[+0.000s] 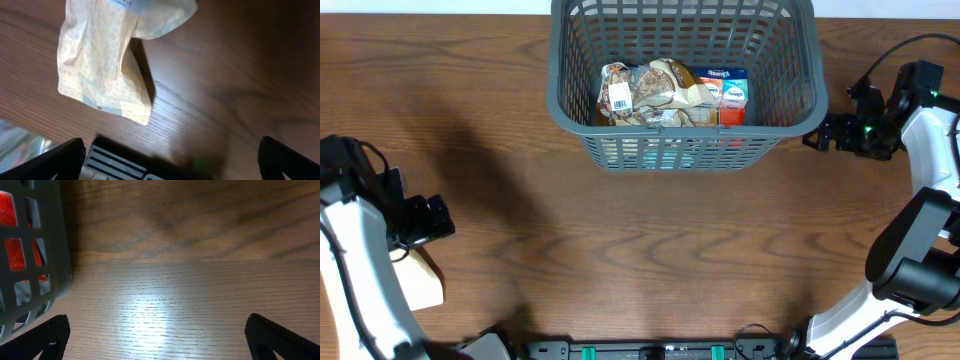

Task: Pack container
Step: 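Move the left gripper to the plain beige pouch and grasp it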

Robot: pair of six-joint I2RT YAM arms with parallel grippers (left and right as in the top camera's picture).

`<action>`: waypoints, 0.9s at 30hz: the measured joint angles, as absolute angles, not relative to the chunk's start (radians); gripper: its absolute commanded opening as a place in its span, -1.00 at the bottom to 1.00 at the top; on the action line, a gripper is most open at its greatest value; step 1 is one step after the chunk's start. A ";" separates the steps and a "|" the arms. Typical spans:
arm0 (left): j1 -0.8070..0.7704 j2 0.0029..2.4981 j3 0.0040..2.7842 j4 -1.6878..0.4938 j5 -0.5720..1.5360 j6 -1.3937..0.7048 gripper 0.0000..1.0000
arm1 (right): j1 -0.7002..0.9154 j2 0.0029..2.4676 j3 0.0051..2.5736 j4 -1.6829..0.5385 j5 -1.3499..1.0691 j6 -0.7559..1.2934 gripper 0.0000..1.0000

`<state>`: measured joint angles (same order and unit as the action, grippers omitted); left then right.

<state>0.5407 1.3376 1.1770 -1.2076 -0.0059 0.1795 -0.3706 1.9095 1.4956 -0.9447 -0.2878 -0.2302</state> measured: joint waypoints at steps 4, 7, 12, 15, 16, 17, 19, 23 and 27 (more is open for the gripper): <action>0.540 1.183 1.177 -1.214 0.033 0.181 0.97 | -0.371 1.909 1.496 -0.937 -0.287 -0.230 0.99; 0.521 1.057 1.177 -1.246 0.077 0.196 0.97 | -0.371 1.909 1.496 -0.925 -0.288 -0.230 0.99; 0.427 0.870 1.177 -1.353 0.118 0.260 0.97 | -0.371 1.909 1.496 -0.921 -0.287 -0.231 0.98; 0.373 0.779 1.177 -1.422 0.110 0.306 0.97 | -0.371 1.909 1.496 -0.921 -0.288 -0.230 0.99; 0.360 0.756 1.177 -1.440 0.096 0.318 0.97 | -0.371 1.909 1.496 -0.921 -0.288 -0.230 0.98; 0.350 0.739 1.177 -1.454 0.088 0.326 0.97 | -0.371 1.909 1.496 -0.921 -0.288 -0.231 0.99; 0.337 0.726 1.177 -1.474 0.064 0.341 0.97 | -0.371 1.909 1.496 -0.921 -0.288 -0.230 0.99; 0.332 0.740 1.172 -1.478 0.017 0.348 0.97 | -0.371 1.909 1.496 -0.924 -0.288 -0.231 0.98; 0.332 0.746 1.099 -1.428 -0.031 0.315 0.97 | -0.371 1.909 1.496 -0.929 -0.288 -0.230 0.99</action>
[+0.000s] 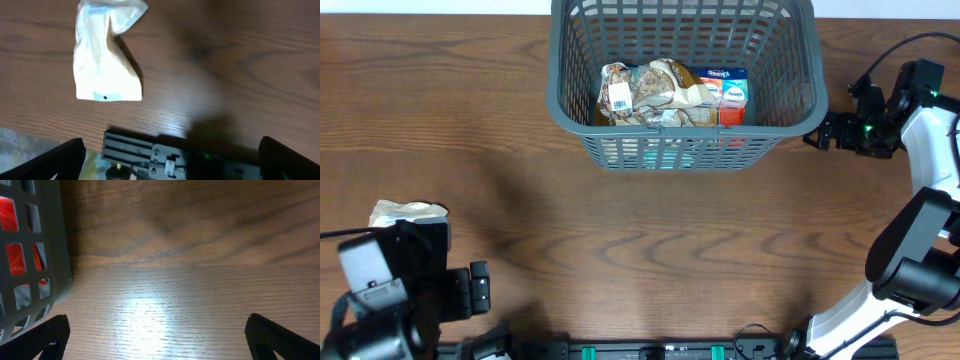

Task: Pack container
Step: 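Move the left gripper to the plain beige pouch and grasp it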

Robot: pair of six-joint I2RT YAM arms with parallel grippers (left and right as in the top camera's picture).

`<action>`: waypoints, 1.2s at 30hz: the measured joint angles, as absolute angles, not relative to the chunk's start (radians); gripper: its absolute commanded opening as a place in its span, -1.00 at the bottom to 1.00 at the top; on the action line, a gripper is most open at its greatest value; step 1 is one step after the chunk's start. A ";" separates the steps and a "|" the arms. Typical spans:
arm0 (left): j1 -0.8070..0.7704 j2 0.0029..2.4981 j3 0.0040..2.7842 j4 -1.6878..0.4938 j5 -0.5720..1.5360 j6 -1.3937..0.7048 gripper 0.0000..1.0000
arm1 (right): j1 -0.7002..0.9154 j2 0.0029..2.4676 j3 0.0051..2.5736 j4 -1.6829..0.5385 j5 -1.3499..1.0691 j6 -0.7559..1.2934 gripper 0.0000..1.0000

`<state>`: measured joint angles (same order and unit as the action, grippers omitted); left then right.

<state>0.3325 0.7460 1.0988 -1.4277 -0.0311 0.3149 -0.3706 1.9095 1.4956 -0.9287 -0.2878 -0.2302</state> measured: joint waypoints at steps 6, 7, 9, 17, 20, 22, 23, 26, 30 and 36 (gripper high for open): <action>0.375 0.796 1.020 -1.336 -0.122 0.254 0.97 | -0.371 1.909 1.496 -0.923 -0.288 -0.231 0.99; 0.393 0.810 1.020 -1.312 -0.130 0.251 0.97 | -0.371 1.909 1.496 -0.921 -0.288 -0.230 0.98; 0.425 0.841 1.020 -1.272 -0.139 0.245 0.96 | -0.371 1.909 1.496 -0.917 -0.288 -0.231 0.99; 0.564 1.078 1.020 -1.115 -0.080 0.279 0.97 | -0.371 1.909 1.496 -0.915 -0.287 -0.235 0.98; 0.595 1.169 1.020 -1.081 -0.060 0.315 0.97 | -0.371 1.909 1.496 -0.915 -0.287 -0.238 0.99; 0.610 1.223 1.020 -1.060 -0.052 0.347 0.97 | -0.371 1.909 1.496 -0.915 -0.287 -0.238 0.99; 0.617 1.247 1.020 -1.055 -0.050 0.366 0.97 | -0.371 1.909 1.496 -0.915 -0.287 -0.238 0.99; 0.640 1.307 1.020 -1.052 -0.044 0.431 0.97 | -0.371 1.909 1.496 -0.916 -0.287 -0.239 0.99; 0.667 1.353 1.020 -1.034 -0.035 0.528 0.97 | -0.371 1.909 1.496 -0.921 -0.287 -0.239 0.98; 0.740 1.378 1.020 -0.963 -0.006 0.623 0.97 | -0.371 1.909 1.496 -0.936 -0.287 -0.239 0.99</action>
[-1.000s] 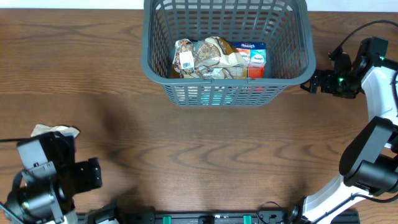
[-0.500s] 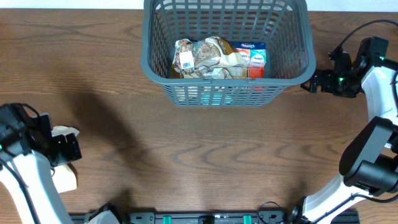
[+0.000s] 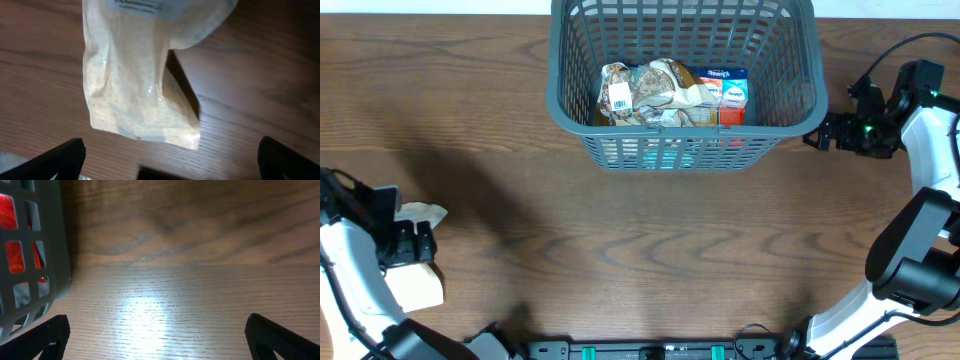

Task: Pack container
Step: 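Move the left gripper to the plain beige pouch and grasp it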

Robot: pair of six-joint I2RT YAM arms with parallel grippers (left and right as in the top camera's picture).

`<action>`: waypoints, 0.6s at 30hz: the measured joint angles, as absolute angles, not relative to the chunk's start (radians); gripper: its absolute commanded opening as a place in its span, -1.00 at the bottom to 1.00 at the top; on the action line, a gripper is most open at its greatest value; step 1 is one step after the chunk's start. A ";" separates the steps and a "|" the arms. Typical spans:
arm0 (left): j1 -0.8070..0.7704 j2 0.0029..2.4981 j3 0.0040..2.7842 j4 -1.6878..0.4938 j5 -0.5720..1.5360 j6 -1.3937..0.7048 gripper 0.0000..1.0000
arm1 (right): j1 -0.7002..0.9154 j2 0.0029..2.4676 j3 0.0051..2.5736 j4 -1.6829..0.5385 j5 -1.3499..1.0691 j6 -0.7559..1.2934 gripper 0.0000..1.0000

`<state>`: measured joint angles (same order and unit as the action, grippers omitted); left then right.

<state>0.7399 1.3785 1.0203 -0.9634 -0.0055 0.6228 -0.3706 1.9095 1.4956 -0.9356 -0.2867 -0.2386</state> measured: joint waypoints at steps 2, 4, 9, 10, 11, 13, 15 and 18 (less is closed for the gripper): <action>0.771 1.398 1.020 -0.941 0.016 0.649 0.97 | -0.371 1.909 1.496 -0.944 -0.287 -0.239 0.99; 0.799 1.427 1.020 -0.911 0.029 0.665 0.97 | -0.371 1.909 1.496 -0.950 -0.287 -0.239 0.99; 0.828 1.513 1.020 -0.860 0.050 0.711 0.97 | -0.371 1.909 1.496 -0.972 -0.287 -0.238 0.99; 0.828 1.526 1.020 -0.854 0.052 0.717 0.97 | -0.371 1.909 1.496 -0.974 -0.287 -0.238 0.99; 0.828 1.546 1.020 -0.846 0.054 0.725 0.97 | -0.371 1.909 1.496 -0.976 -0.287 -0.238 0.99; 0.828 1.581 1.020 -0.826 0.054 0.737 0.97 | -0.371 1.909 1.496 -0.978 -0.287 -0.238 0.98; 0.828 1.617 1.020 -0.800 0.054 0.741 0.97 | -0.371 1.909 1.496 -0.979 -0.287 -0.238 0.99; 0.828 1.659 1.020 -0.758 0.054 0.746 0.97 | -0.371 1.909 1.496 -0.983 -0.287 -0.238 0.99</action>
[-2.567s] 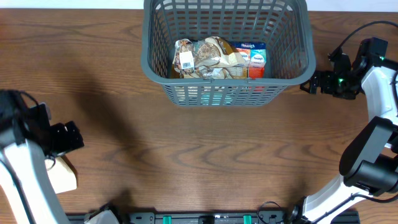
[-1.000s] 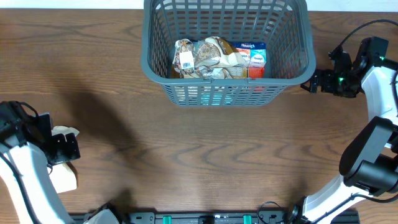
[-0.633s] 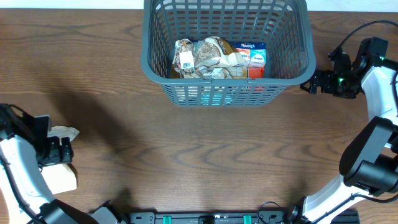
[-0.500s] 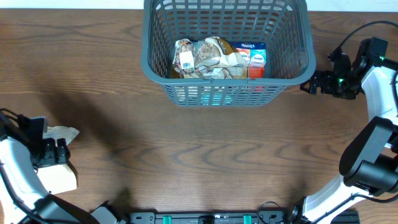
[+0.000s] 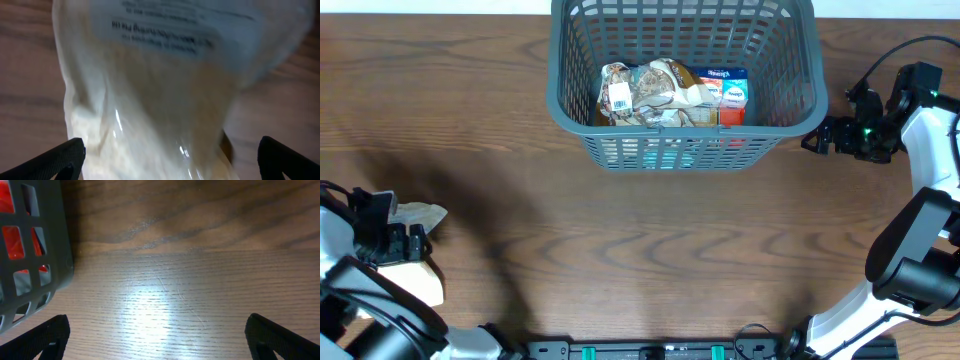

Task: Pack container
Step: 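Move the left gripper to the plain beige pouch and grasp it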

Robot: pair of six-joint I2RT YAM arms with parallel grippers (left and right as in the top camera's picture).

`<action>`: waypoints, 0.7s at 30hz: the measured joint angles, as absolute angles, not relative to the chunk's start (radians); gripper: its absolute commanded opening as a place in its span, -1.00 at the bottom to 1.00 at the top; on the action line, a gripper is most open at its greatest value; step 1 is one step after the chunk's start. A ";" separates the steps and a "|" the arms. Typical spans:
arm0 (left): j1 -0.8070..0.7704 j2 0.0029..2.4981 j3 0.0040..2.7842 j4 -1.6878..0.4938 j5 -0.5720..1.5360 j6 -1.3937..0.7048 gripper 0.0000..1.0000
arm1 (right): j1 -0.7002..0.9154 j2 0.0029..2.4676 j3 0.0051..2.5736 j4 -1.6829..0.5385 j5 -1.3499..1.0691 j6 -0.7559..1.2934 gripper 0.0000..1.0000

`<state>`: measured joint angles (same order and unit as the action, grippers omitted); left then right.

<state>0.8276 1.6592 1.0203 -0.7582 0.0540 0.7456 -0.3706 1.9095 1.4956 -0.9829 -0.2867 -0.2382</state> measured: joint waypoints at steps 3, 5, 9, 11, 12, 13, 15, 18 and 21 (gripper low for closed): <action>0.828 1.691 1.020 -0.717 0.054 0.752 0.97 | -0.371 1.909 1.496 -0.989 -0.287 -0.238 0.98; 0.828 1.713 1.020 -0.695 0.054 0.756 0.99 | -0.371 1.909 1.496 -0.994 -0.287 -0.238 0.99; 0.828 1.761 1.020 -0.678 0.054 0.759 0.79 | -0.371 1.909 1.496 -1.007 -0.287 -0.238 0.99; 0.828 1.779 1.020 -0.678 0.053 0.756 0.46 | -0.371 1.909 1.496 -1.011 -0.287 -0.238 0.99; 0.828 1.783 1.020 -0.677 0.053 0.755 0.31 | -0.371 1.909 1.496 -1.013 -0.287 -0.238 0.99; 0.828 1.784 1.020 -0.675 0.053 0.756 0.17 | -0.371 1.909 1.496 -1.016 -0.287 -0.238 0.99; 0.828 1.784 1.020 -0.672 0.054 0.760 -0.10 | -0.371 1.909 1.496 -1.021 -0.287 -0.238 0.98; 0.828 1.784 1.021 -0.672 0.054 0.759 -0.31 | -0.371 1.909 1.496 -1.021 -0.287 -0.238 0.99; 0.828 1.784 1.021 -0.672 0.055 0.741 -0.63 | -0.371 1.909 1.496 -1.022 -0.287 -0.238 0.98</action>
<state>0.8276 1.7844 1.0206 -0.6720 0.0547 0.7406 -0.3706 1.9095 1.4956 -1.0218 -0.2867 -0.2382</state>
